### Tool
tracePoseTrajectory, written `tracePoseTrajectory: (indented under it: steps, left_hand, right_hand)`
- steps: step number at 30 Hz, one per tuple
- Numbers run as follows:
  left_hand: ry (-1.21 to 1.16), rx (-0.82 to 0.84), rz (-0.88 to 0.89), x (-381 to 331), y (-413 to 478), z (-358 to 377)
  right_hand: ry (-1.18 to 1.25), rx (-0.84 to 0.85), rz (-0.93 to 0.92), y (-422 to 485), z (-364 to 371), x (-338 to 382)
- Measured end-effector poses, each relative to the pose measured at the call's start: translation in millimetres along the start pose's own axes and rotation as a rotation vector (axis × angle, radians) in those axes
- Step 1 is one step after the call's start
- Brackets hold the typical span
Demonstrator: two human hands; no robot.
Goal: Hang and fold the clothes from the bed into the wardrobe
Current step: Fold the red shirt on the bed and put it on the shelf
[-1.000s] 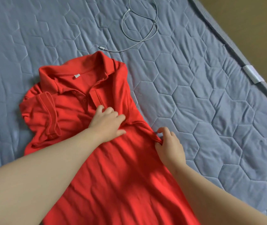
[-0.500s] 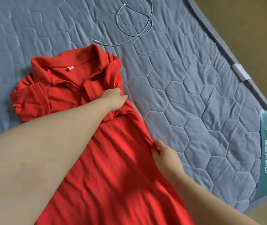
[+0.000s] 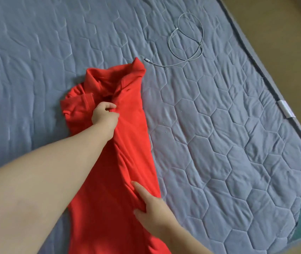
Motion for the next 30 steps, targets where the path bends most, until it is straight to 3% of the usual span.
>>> tracePoseTrajectory:
  steps: [11, 30]
  left_hand:
    - [-0.158, 0.184, -0.143, 50.3, 63.1, -91.2]
    - [-0.242, 0.379, -0.079, 74.3, 87.6, -113.8]
  right_hand:
    - [-0.079, 0.227, 0.004, 19.5, 105.1, 56.9]
    - [-0.080, 0.403, 0.130, 12.7, 163.4, 76.9]
Point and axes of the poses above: each hand's wrist, its own y-axis towards the middle knuckle, its own z-axis out of the palm, x = y × z, the point moved 3 cm from there along y, towards the middle knuckle, and after that the axes turned 5 degrees about -x, right-handed, at the moved point
